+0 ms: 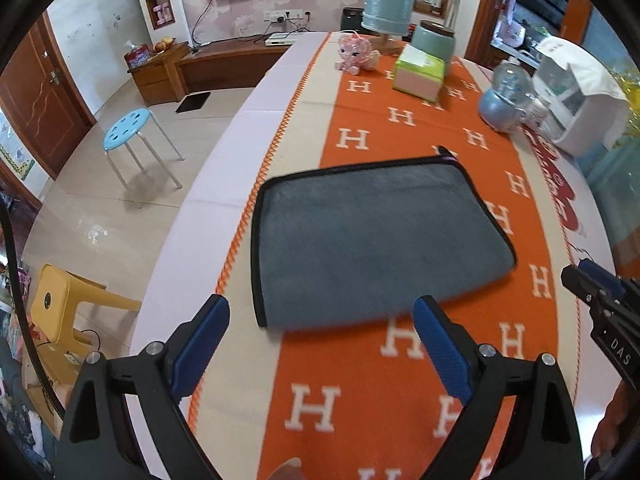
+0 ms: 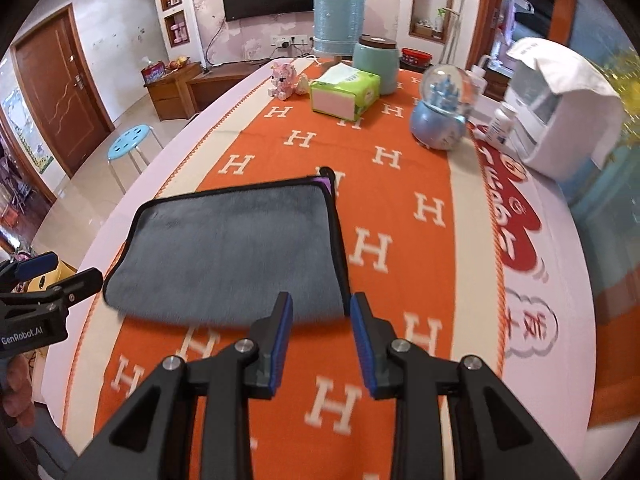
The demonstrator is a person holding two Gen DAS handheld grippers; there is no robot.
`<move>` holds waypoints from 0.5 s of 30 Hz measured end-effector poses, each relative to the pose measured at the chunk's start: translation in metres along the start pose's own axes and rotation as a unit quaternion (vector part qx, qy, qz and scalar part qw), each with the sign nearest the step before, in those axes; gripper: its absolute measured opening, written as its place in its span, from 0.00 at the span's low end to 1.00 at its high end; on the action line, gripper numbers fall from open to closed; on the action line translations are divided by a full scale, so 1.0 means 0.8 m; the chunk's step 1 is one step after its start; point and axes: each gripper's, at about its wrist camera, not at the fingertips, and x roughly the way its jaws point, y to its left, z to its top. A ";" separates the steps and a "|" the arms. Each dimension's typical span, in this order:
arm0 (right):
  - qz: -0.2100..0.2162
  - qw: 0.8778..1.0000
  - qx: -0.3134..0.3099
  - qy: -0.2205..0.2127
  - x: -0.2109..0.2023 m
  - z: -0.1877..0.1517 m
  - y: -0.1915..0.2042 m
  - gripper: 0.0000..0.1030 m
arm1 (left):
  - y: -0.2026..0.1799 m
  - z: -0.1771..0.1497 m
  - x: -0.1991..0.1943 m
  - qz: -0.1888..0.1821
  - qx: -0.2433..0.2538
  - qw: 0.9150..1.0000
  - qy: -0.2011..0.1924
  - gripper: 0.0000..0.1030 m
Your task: Fold towel
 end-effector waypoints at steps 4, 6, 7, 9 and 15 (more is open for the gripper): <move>-0.007 1.000 0.016 0.000 -0.036 -0.032 -0.007 0.31 | -0.012 -0.025 -0.032 -0.006 0.005 1.000 -0.007 0.90; -0.012 1.000 0.021 -0.001 -0.053 -0.046 -0.009 0.31 | -0.018 -0.034 -0.044 -0.006 0.008 1.000 -0.009 0.90; -0.013 1.000 0.025 -0.003 -0.061 -0.053 -0.010 0.31 | -0.022 -0.041 -0.052 -0.008 0.012 1.000 -0.010 0.90; -0.010 0.999 0.034 -0.002 -0.075 -0.064 -0.014 0.31 | -0.031 -0.050 -0.062 -0.009 0.018 1.000 -0.008 0.90; -0.005 0.999 0.054 0.004 -0.106 -0.095 -0.019 0.32 | -0.048 -0.069 -0.093 -0.014 0.039 0.999 -0.012 0.90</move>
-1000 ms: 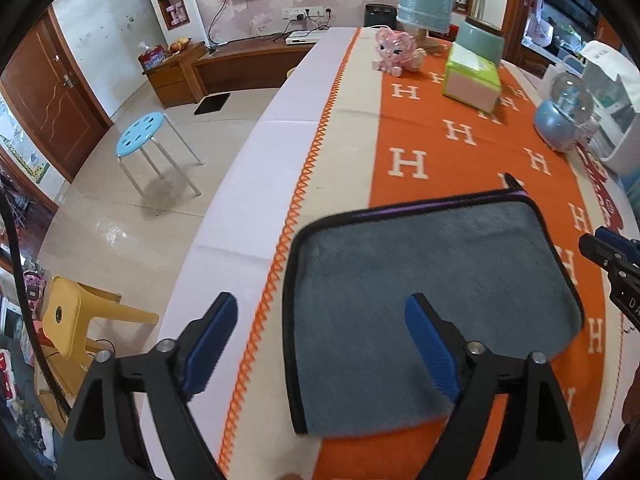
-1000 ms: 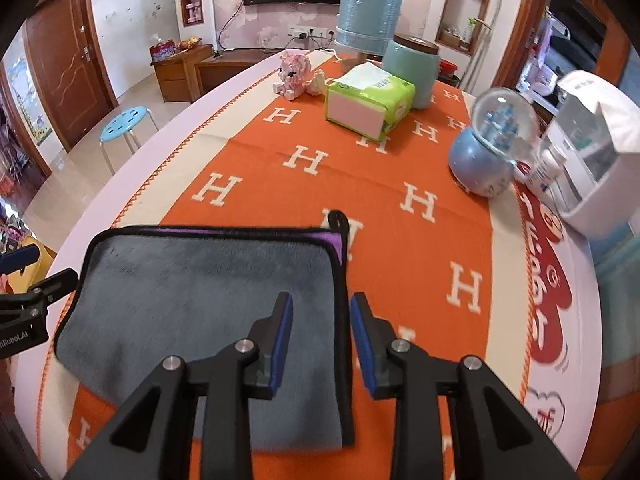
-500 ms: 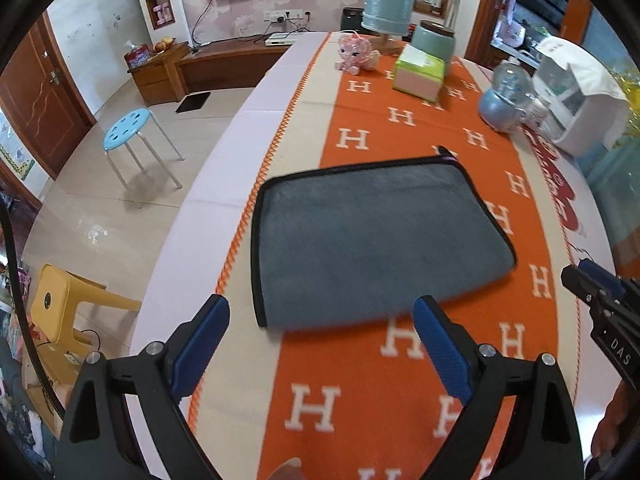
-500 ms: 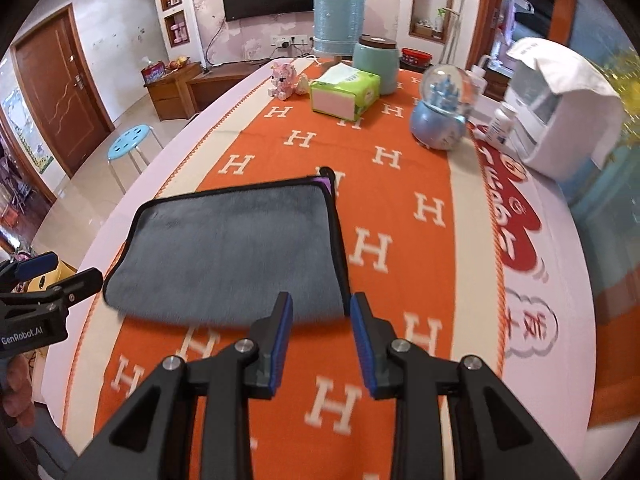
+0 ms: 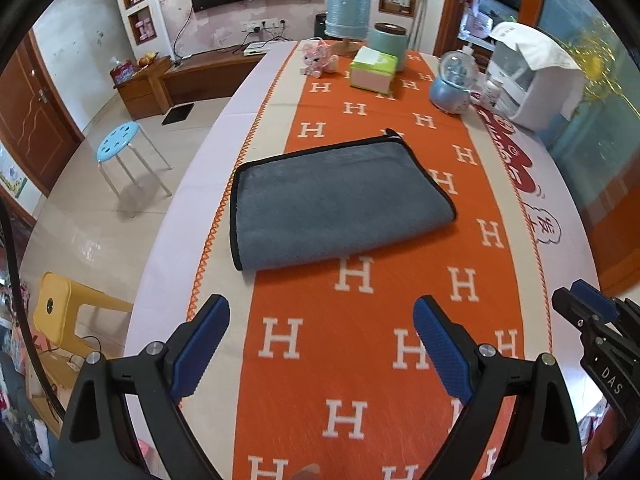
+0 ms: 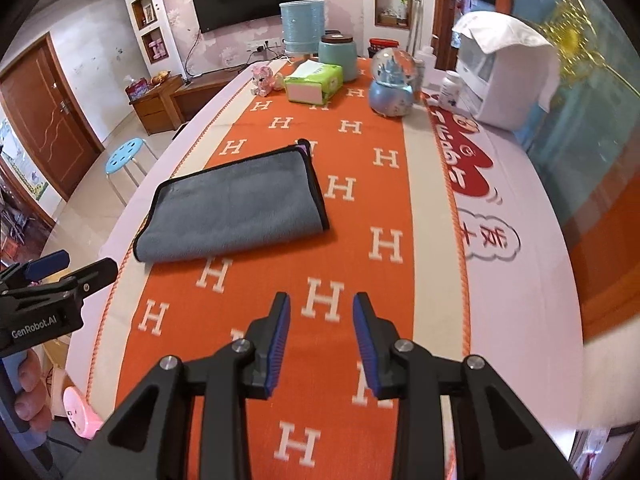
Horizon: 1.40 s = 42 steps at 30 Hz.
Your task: Fold towel
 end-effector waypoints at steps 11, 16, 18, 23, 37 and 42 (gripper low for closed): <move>-0.004 0.999 0.033 -0.006 -0.053 -0.038 -0.007 0.39 | -0.035 -0.033 -0.052 -0.006 0.036 0.999 -0.014 0.90; -0.010 0.998 0.053 -0.020 -0.071 -0.047 -0.010 0.41 | -0.043 -0.049 -0.073 -0.007 0.036 0.999 -0.022 0.90; -0.011 0.998 0.057 -0.026 -0.077 -0.049 -0.011 0.41 | -0.045 -0.053 -0.079 -0.007 0.035 0.999 -0.023 0.90; -0.014 0.997 0.060 -0.040 -0.091 -0.052 -0.008 0.41 | -0.051 -0.060 -0.084 -0.008 0.033 0.999 -0.020 0.90; -0.035 0.995 0.064 -0.063 -0.113 -0.062 -0.009 0.47 | -0.059 -0.070 -0.104 -0.001 0.029 0.999 -0.038 0.90; -0.040 0.995 0.064 -0.064 -0.115 -0.064 -0.009 0.48 | -0.059 -0.072 -0.108 0.000 0.025 0.999 -0.039 0.90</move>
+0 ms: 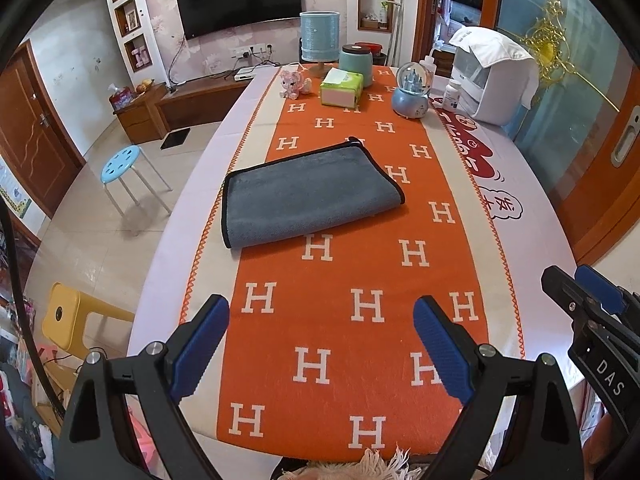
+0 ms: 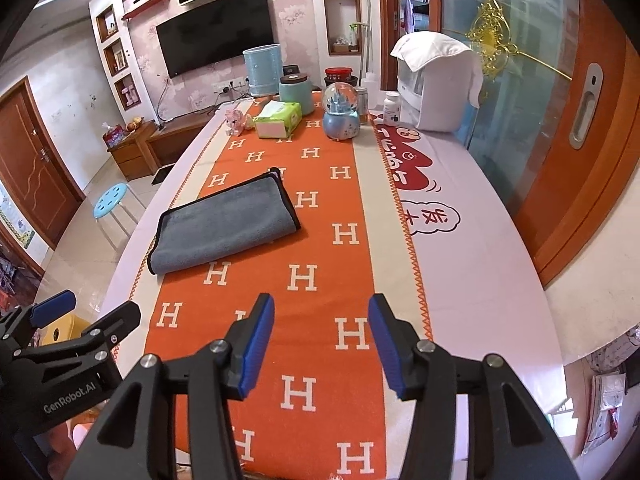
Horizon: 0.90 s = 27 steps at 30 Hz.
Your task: Fold towel
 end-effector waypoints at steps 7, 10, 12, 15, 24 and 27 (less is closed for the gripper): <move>-0.007 1.000 0.000 0.002 -0.001 -0.001 0.000 0.48 | 0.000 0.000 -0.003 0.001 0.000 1.000 -0.002 0.90; -0.008 1.000 0.000 0.001 -0.001 -0.001 0.001 0.48 | 0.000 0.000 -0.004 0.002 0.000 1.000 -0.002 0.90; -0.009 1.000 0.000 0.001 -0.002 -0.001 0.001 0.48 | -0.001 0.000 -0.004 0.001 0.001 1.000 -0.002 0.90; -0.009 1.000 0.000 0.002 -0.002 -0.002 0.001 0.48 | -0.001 0.001 -0.004 0.002 0.000 1.000 -0.002 0.90; -0.009 1.000 0.001 0.003 -0.003 -0.002 -0.002 0.48 | -0.004 0.003 -0.005 0.001 0.001 1.000 -0.001 0.90; -0.009 1.000 0.000 0.002 -0.002 -0.002 -0.001 0.48 | -0.005 0.003 -0.005 0.001 0.001 1.000 -0.001 0.90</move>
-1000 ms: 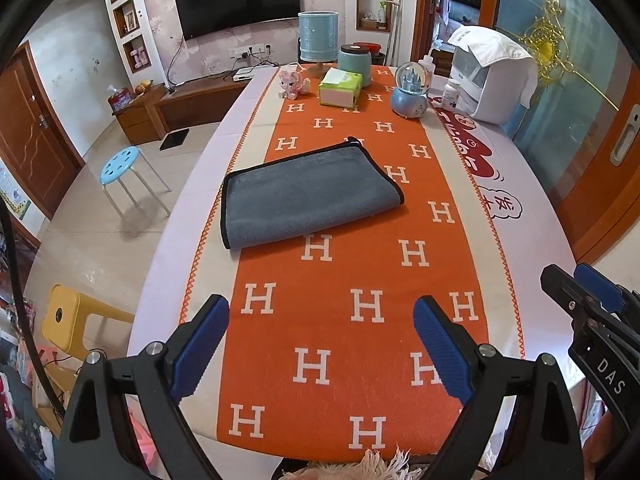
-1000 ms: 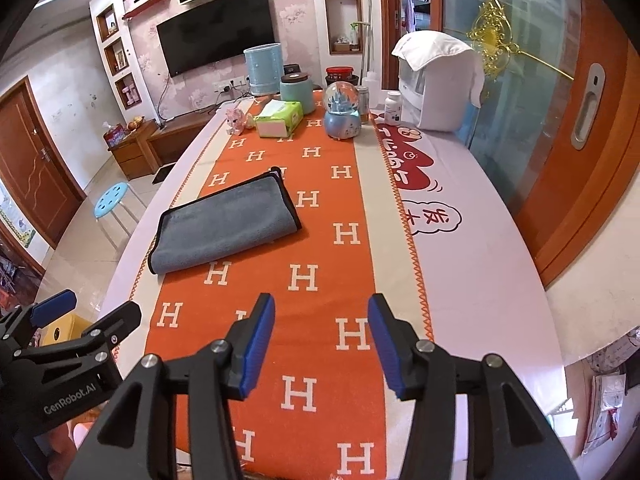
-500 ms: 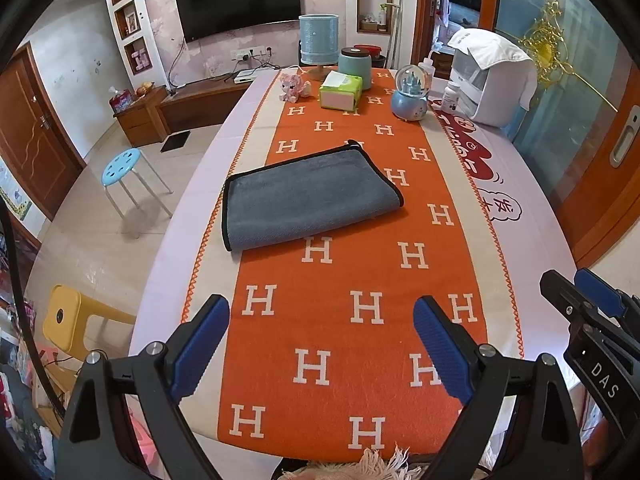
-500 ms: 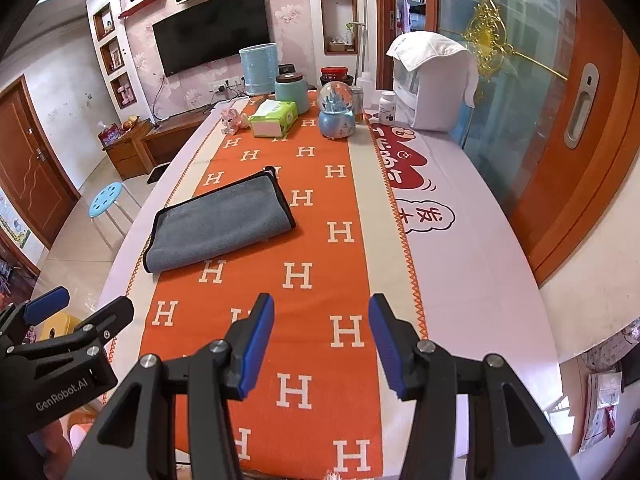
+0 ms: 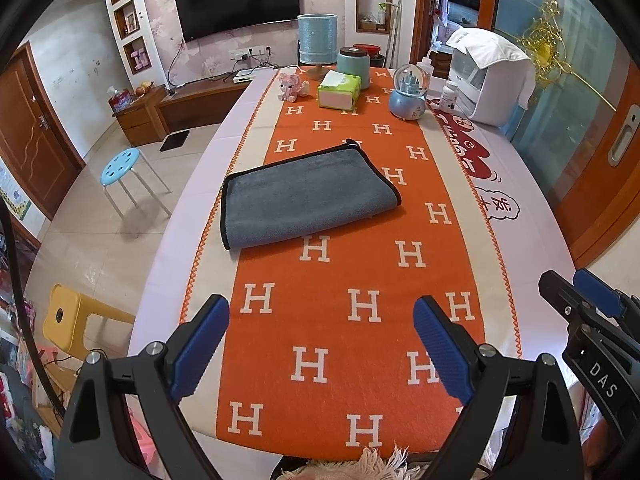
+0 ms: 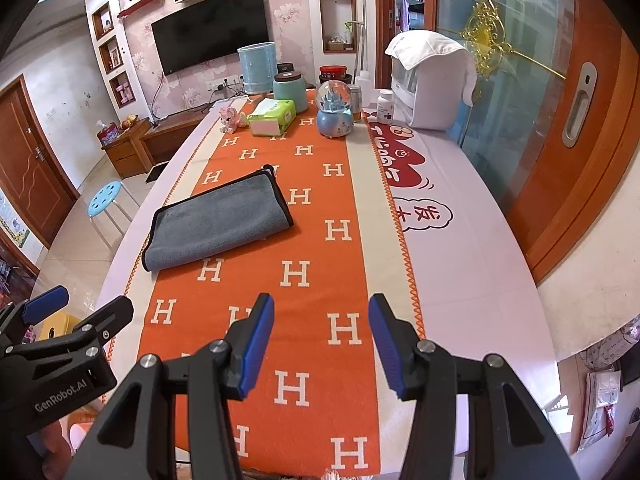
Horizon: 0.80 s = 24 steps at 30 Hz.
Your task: Fold towel
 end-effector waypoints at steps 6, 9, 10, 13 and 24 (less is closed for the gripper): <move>0.000 1.000 0.000 0.003 -0.001 -0.001 -0.002 0.48 | 0.001 0.000 -0.001 0.000 0.001 1.000 -0.001 0.90; 0.000 1.000 -0.001 0.004 -0.001 -0.005 -0.003 0.48 | 0.001 0.000 0.000 0.000 0.001 1.000 0.000 0.90; 0.000 1.000 -0.001 0.004 -0.001 -0.005 -0.002 0.48 | 0.002 -0.001 0.000 0.000 0.001 1.000 0.000 0.90; 0.000 1.000 0.000 0.004 -0.001 -0.004 -0.003 0.48 | 0.000 -0.001 0.000 0.001 0.001 1.000 0.000 0.90; 0.001 1.000 -0.001 0.005 -0.001 -0.005 -0.002 0.48 | -0.004 -0.006 0.000 0.002 0.000 1.000 0.001 0.90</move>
